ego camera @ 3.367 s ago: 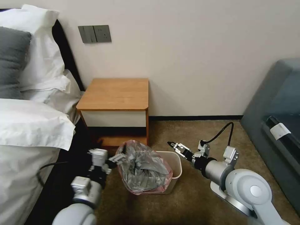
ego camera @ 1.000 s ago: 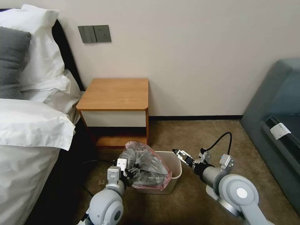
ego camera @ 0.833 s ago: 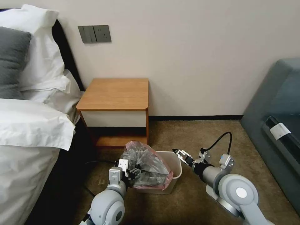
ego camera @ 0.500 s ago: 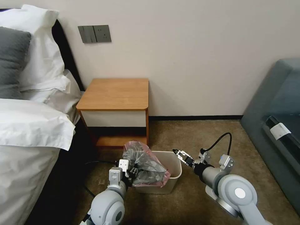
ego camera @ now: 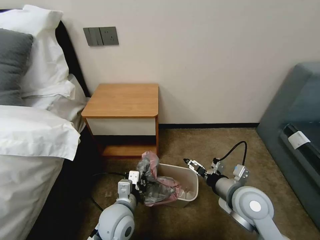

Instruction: Pick up the garbage bag from the table and place it over the trash can.

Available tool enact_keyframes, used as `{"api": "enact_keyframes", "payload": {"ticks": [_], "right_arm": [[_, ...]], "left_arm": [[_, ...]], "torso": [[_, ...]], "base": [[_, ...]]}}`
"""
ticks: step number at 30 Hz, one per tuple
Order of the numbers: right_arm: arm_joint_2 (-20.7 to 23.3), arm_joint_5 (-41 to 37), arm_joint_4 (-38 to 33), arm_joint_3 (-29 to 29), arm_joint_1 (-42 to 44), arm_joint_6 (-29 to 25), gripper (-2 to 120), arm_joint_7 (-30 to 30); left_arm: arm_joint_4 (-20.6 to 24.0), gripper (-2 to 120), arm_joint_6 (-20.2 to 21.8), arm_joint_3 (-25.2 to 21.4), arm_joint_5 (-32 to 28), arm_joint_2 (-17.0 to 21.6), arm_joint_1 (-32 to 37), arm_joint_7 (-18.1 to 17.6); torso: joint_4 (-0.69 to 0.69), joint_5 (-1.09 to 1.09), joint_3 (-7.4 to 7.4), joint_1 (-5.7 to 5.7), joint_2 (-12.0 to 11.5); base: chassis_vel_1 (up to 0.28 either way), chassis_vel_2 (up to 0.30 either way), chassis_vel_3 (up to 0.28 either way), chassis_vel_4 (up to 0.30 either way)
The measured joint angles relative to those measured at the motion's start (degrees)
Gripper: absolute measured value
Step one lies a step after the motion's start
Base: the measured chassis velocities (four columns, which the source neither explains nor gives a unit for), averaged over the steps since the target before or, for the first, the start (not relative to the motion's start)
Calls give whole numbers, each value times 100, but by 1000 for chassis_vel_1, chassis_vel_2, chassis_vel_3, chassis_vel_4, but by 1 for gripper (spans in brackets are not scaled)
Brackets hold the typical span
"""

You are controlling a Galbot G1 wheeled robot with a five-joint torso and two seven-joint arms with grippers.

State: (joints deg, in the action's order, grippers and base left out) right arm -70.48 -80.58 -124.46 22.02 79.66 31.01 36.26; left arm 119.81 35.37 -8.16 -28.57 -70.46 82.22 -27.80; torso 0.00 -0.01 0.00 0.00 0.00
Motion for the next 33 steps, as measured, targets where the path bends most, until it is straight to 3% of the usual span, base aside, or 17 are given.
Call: {"api": "enact_keyframes", "payload": {"ticks": [3,7,8,11,16,20,27,33], "right_arm": [[35,264,-9,5,-1,63,100,-323],[245,1368,-157,-130,2,267,100,-1379],[245,1368,-157,-130,2,267,100,-1379],[420,1848,-269,-320,-47,435,100,-2219],[620,2038,-297,-530,-174,547,100,-2846],[922,2834,-212,-903,-466,498,100,-3612],[991,4163,-74,-1481,-903,-66,100,-4195],[793,4362,-7,-1973,-1224,-226,100,-4033]], "left_arm": [[7,11,-144,-9,27,1,35,0],[79,11,-456,-14,173,18,118,53],[79,11,-456,-14,173,18,118,53],[150,11,-578,-52,270,45,128,118],[291,11,-694,-181,312,101,142,178],[422,11,-977,-394,620,191,175,359],[491,11,-1300,-583,1034,228,257,565],[491,11,-1530,-666,1275,248,318,661]], "torso": [[0,0,0,0,0],[0,0,0,0,0],[0,0,0,0,0],[0,0,0,0,0],[0,0,0,0,0],[0,1,0,0,0],[0,0,0,0,0],[1,0,0,0,0]], "base": [[0,0,0,0],[0,0,0,0],[0,0,0,0],[0,0,0,0],[0,0,0,0],[0,0,0,0],[0,0,0,0],[0,0,0,0]]}}
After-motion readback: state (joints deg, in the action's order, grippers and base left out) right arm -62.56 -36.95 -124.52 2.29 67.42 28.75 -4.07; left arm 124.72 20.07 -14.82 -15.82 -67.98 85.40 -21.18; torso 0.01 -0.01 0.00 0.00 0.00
